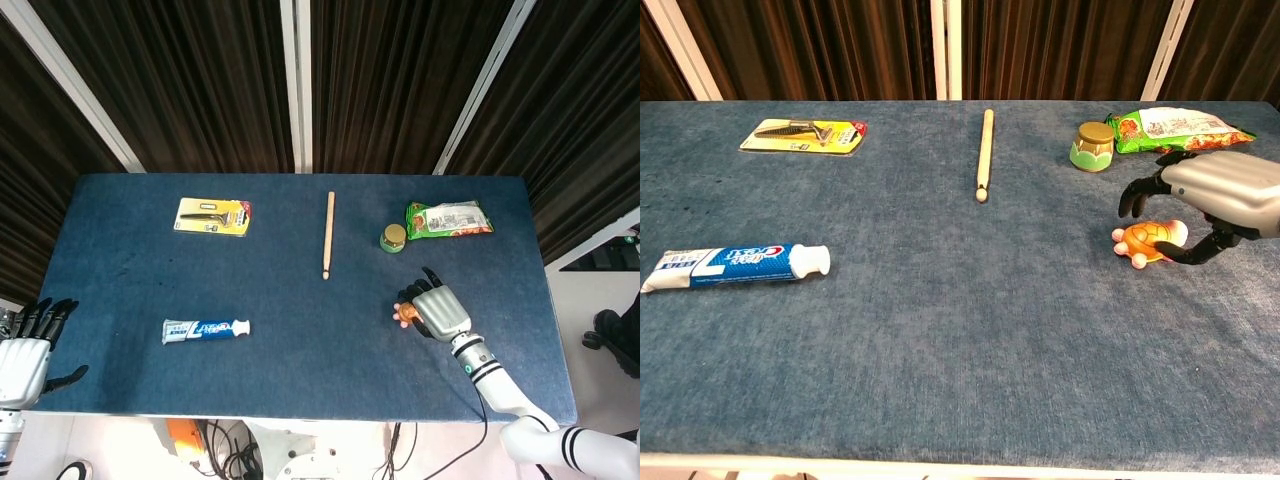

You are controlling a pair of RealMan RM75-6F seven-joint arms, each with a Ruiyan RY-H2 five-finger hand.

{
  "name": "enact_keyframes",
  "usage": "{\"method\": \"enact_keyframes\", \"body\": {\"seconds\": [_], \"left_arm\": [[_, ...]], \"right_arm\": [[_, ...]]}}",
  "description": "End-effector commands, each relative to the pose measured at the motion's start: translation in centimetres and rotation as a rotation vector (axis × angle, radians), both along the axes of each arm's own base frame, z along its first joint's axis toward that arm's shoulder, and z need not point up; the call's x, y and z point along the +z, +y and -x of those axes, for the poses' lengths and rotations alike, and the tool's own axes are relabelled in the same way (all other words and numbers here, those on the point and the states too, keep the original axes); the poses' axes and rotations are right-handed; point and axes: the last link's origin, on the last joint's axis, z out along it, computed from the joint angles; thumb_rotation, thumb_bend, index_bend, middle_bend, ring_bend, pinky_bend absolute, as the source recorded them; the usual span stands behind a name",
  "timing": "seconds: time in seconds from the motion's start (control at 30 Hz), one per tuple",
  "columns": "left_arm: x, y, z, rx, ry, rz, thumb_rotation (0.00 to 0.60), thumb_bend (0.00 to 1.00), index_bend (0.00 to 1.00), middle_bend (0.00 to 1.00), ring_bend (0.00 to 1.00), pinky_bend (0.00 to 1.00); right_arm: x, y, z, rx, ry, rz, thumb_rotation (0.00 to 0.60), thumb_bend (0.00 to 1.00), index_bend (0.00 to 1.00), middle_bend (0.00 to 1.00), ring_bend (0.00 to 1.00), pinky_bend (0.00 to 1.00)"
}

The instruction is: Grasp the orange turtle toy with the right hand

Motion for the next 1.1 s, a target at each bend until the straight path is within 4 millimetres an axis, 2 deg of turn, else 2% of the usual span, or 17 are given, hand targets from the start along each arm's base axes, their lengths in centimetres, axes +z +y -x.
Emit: {"method": "enact_keyframes", "body": {"seconds": [0.03,0.07,0.17,0.27,0.33,0.43,0.53,0.67,0.8,0.87,0.97,1.0,1.1], "left_arm": [[0.0,0.0,0.0,-0.001,-0.001,0.001,0.6,0.12,0.09,0.08,0.0,0.01],[0.0,0.0,0.1,0.0,-0.001,0.002,0.6,0.12,0.09,0.08,0.0,0.01],[-0.1,0.1,0.2,0.002,-0.003,0.003,0.6,0.12,0.09,0.08,0.0,0.01],[-0.1,0.1,0.3,0.004,-0.004,0.003,0.6,0.12,0.09,0.08,0.0,0.01],[0.0,0.0,0.3,0.004,-0.005,0.001,0.6,0.12,0.09,0.08,0.0,0.01],[0.0,0.0,0.3,0.004,-0.004,-0.001,0.6,0.12,0.09,0.08,0.0,0.01],[0.0,0.0,0.3,0.003,-0.004,0.0,0.6,0.12,0.09,0.08,0.0,0.01],[0.0,0.0,0.2,0.001,-0.005,-0.001,0.6,0.12,0.09,0.08,0.0,0.01],[0.0,0.0,0.2,-0.001,-0.004,-0.001,0.6,0.12,0.09,0.08,0.0,0.01],[0.0,0.0,0.1,-0.001,-0.003,-0.001,0.6,0.12,0.09,0.08,0.0,0.01],[0.1,-0.1,0.1,-0.003,-0.003,-0.002,0.6,0.12,0.09,0.08,0.0,0.01],[0.0,-0.1,0.1,-0.003,-0.002,-0.001,0.6,0.12,0.09,0.08,0.0,0.01],[0.0,-0.1,0.0,-0.005,-0.001,-0.003,0.6,0.12,0.09,0.08,0.0,0.01]], "right_arm": [[-0.2,0.0,-0.2,0.001,-0.002,-0.003,0.6,0.31,0.36,0.34,0.26,0.0],[-0.2,-0.1,-0.3,0.004,-0.005,0.0,0.6,0.31,0.38,0.36,0.28,0.0],[-0.4,-0.1,-0.6,0.02,-0.012,0.017,0.6,0.32,0.55,0.49,0.43,0.04],[-0.8,-0.1,-0.7,0.036,-0.031,0.046,0.6,0.34,0.74,0.63,0.59,0.18],[-1.0,-0.2,-0.8,0.049,-0.049,0.066,0.6,0.39,0.89,0.74,0.69,0.28],[-1.2,-0.2,-0.8,0.061,-0.057,0.079,0.6,0.47,1.0,0.85,0.8,0.37],[-1.4,-0.2,-0.6,0.064,-0.049,0.084,0.6,0.52,1.0,0.88,0.83,0.41],[-1.3,-0.2,-0.4,0.062,-0.047,0.088,0.6,0.52,1.0,0.89,0.85,0.42],[-0.8,-0.1,-0.4,0.057,-0.07,0.092,0.6,0.44,1.0,0.88,0.84,0.38],[-0.6,0.0,-0.2,0.054,-0.067,0.076,0.6,0.36,0.94,0.83,0.77,0.3],[0.0,0.1,0.1,0.045,-0.057,0.067,0.6,0.23,0.71,0.65,0.54,0.15],[0.1,0.1,0.1,0.037,-0.065,0.064,0.6,0.19,0.62,0.56,0.44,0.1],[0.8,0.0,0.2,0.023,-0.078,0.068,0.6,0.16,0.49,0.43,0.31,0.07]]}}
